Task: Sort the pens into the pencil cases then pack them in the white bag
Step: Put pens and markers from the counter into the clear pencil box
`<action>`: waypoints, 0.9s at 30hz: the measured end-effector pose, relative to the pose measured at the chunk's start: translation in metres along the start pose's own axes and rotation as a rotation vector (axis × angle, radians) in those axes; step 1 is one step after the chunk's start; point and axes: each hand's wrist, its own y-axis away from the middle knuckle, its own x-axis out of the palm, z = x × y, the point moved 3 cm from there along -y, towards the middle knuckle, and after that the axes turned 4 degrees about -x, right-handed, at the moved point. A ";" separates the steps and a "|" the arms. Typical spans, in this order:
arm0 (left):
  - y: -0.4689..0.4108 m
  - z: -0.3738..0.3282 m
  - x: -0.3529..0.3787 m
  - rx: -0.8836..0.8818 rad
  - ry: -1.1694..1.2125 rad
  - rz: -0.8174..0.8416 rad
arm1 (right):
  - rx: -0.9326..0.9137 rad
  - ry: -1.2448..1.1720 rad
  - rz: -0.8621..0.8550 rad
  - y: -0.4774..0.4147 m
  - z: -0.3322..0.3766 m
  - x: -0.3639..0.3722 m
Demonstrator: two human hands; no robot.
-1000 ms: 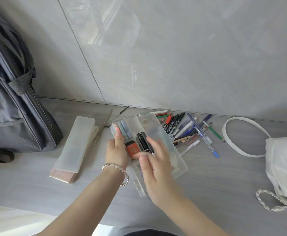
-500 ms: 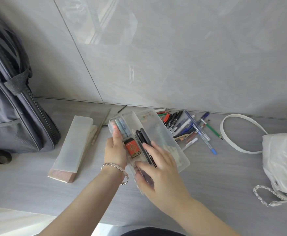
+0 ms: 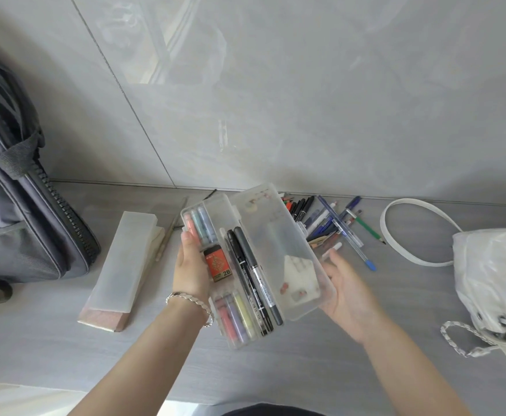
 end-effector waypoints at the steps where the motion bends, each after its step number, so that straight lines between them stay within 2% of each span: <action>1: 0.002 -0.001 0.000 0.029 -0.021 -0.008 | -0.036 -0.023 0.037 0.003 0.001 0.002; 3: 0.006 -0.006 0.002 0.056 -0.029 0.002 | -0.102 0.023 0.097 0.008 0.000 0.007; 5: 0.006 -0.007 0.003 0.034 -0.010 0.026 | -0.121 0.060 0.248 0.016 -0.002 0.021; 7: 0.007 -0.006 0.006 0.007 0.020 0.060 | -0.188 0.258 0.335 0.023 -0.002 0.035; 10: 0.012 -0.001 0.015 -0.081 0.093 0.224 | -0.449 0.656 0.247 0.023 -0.005 0.049; 13: 0.020 0.001 0.018 0.047 -0.093 0.220 | -0.591 0.832 0.192 0.023 -0.015 0.058; 16: 0.017 0.006 0.012 0.146 -0.166 0.158 | -0.569 0.782 0.155 0.019 -0.023 0.054; 22: 0.016 0.007 0.009 0.045 -0.059 0.242 | -0.190 0.491 0.150 0.010 -0.021 0.042; 25: 0.011 0.007 0.013 0.108 -0.150 0.200 | -0.246 0.484 0.084 0.010 -0.016 0.044; 27: 0.014 0.005 0.019 0.096 -0.191 0.213 | -0.396 0.691 -0.028 0.013 -0.013 0.049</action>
